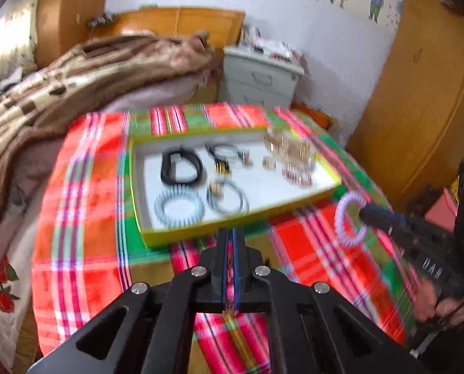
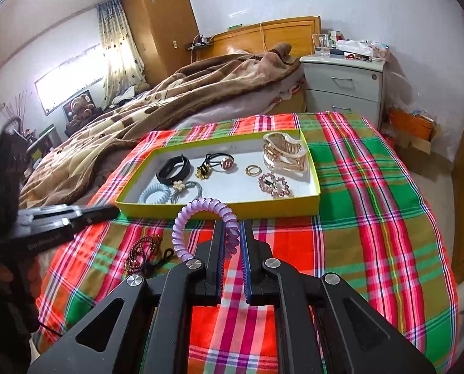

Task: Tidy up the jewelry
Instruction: 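Carry the beaded bracelet with the left tool while the right tool carries the coil to the box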

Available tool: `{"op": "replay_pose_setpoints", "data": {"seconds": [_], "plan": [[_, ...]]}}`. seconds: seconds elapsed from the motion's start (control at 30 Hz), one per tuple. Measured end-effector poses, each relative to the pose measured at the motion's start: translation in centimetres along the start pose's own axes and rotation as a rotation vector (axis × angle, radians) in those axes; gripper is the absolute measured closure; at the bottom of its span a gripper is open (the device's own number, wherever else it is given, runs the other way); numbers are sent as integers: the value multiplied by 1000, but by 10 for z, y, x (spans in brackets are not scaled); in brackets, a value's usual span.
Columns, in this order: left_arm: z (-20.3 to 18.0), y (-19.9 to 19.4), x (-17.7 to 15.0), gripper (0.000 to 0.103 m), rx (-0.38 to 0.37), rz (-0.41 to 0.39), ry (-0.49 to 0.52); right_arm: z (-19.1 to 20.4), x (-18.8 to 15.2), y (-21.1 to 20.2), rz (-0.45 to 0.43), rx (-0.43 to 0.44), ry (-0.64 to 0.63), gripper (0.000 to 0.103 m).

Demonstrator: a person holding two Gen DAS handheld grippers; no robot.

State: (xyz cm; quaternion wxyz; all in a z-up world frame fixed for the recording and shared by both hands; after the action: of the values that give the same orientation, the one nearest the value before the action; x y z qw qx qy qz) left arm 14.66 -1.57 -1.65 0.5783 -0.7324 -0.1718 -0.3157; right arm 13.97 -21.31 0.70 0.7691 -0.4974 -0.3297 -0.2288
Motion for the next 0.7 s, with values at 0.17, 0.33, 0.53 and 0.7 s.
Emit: {"op": "replay_pose_setpoints", "data": {"seconds": [0.17, 0.33, 0.53, 0.7], "plan": [[-13, 13, -23, 53, -33, 60, 69, -4, -2, 5, 15, -3, 11, 93], [-37, 22, -39, 53, -29, 103, 182, -4, -3, 5, 16, -2, 14, 93], [-45, 38, -49, 53, 49, 125, 266, -5, -3, 5, 16, -7, 20, 93], [-44, 40, -45, 75, 69, 118, 252, -3, -2, 7, 17, -4, 15, 93]]}}
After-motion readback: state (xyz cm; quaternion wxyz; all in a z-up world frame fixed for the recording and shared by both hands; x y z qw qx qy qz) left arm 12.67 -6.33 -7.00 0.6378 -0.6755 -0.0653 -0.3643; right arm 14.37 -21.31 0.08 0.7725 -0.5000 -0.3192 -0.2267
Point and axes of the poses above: each gripper's, at about its wrist camera, not at the fingertips, and y roughly the way its jaws point, z to its left, x to its top, the point moved 5 cm from there along y, roughly the way its jaws point, and after that the axes turned 5 degrees about x, right-handed, at the moved point
